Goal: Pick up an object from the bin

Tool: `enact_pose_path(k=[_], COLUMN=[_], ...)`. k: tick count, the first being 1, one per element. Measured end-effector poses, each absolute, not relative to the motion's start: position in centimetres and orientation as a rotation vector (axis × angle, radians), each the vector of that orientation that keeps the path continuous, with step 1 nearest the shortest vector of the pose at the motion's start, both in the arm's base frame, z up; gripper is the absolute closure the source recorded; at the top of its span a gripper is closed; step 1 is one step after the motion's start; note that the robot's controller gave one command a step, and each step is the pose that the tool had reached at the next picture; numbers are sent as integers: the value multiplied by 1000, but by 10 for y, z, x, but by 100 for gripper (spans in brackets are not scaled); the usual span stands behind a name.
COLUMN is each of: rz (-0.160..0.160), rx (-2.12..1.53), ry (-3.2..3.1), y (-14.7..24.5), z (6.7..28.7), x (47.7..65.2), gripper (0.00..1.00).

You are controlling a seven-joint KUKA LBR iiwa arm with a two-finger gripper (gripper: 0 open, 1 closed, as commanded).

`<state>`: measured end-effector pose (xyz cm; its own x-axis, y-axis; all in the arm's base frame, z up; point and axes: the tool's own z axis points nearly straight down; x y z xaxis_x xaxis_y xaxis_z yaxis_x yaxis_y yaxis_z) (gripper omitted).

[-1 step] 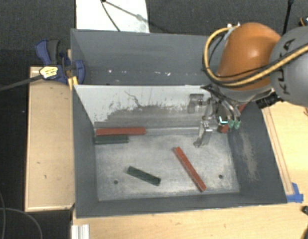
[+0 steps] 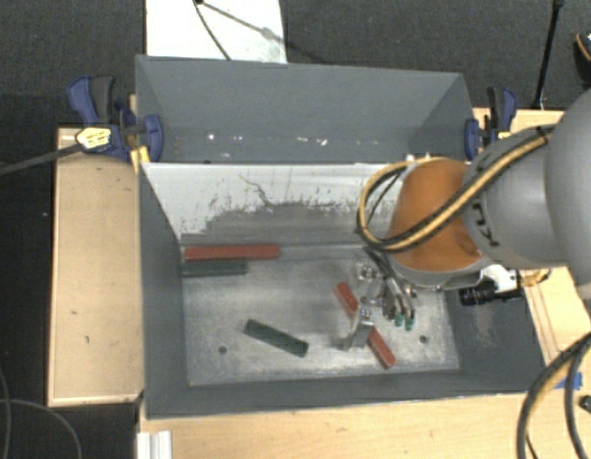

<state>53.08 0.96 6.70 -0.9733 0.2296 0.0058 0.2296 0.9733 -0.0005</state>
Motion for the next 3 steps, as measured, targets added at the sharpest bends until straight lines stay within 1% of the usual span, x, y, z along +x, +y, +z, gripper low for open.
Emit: enact_pose_path(k=[1, 2, 3], rz=[0, -1, 2], rx=[-367, -870, -1136], ry=[-3119, -3014, -2924], y=[-8, 14, -15], z=[102, 100, 69], x=[500, 483, 477], gripper=[0, 0, 0])
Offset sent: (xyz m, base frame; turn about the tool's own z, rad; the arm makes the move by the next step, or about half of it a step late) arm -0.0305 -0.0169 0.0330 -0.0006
